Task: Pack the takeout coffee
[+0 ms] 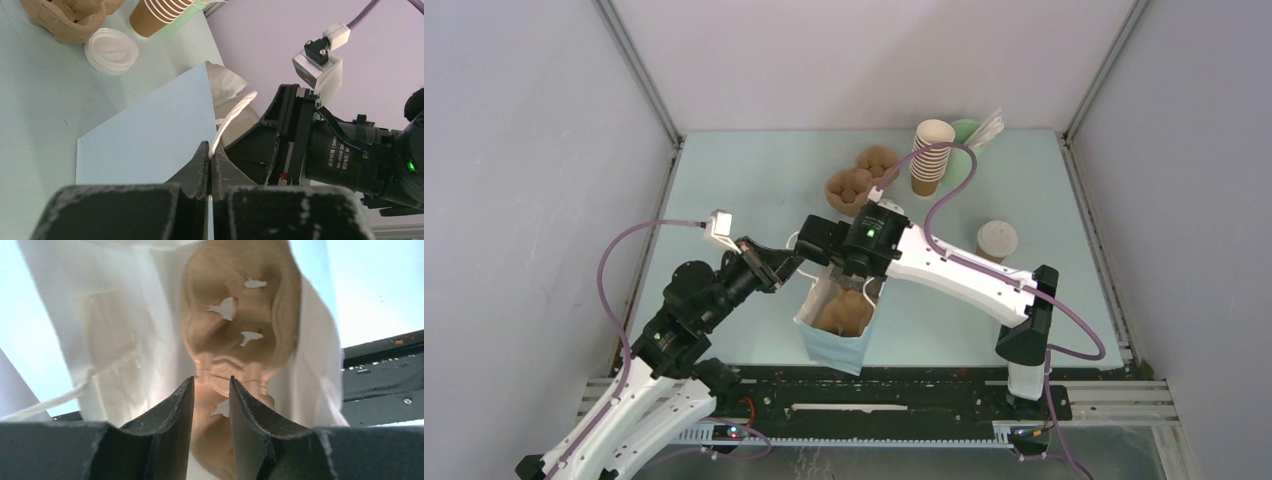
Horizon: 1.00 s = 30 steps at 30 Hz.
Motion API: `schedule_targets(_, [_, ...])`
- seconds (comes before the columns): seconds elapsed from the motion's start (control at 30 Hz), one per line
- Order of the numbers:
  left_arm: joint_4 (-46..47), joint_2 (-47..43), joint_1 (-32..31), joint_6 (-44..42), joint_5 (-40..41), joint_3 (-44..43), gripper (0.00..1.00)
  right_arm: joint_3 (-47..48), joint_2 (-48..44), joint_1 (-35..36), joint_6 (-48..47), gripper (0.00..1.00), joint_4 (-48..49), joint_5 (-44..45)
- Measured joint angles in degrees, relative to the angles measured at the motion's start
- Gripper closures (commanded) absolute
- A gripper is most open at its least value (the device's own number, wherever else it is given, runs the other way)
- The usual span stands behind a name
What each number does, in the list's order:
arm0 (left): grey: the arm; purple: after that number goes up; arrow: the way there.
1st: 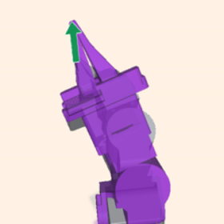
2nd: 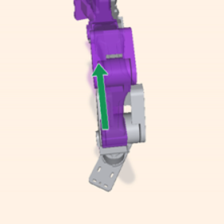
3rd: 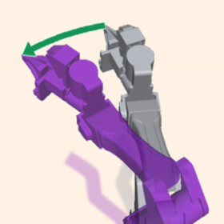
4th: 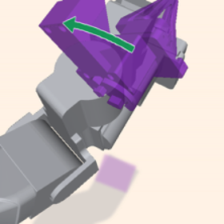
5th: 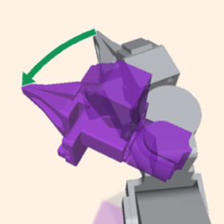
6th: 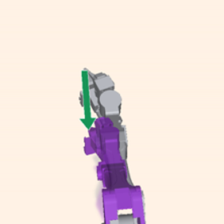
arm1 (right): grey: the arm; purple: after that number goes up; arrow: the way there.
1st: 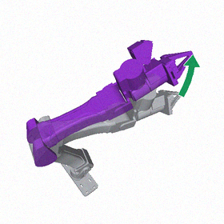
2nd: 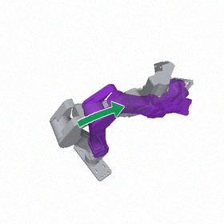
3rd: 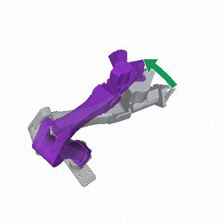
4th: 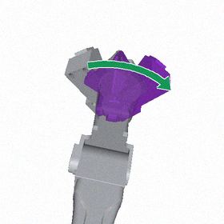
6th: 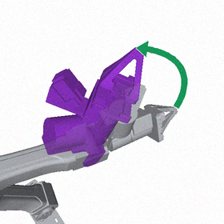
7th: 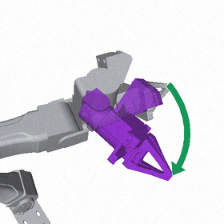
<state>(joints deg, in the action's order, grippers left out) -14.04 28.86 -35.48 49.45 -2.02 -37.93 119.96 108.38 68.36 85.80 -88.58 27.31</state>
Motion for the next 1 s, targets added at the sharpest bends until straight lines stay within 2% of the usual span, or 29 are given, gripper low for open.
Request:
schedule_targets(0.53, [0.0,1.0,0.0,-0.4,0.3,0.0,1.0,-7.9,-1.3,1.1,0.8,0.61,0.0,-6.7])
schedule_targets(1.0, [-0.3,0.6,0.0,-0.4,0.4,0.0,1.0,-12.3,1.0,0.0,-1.0,0.61,10.1,-9.0])
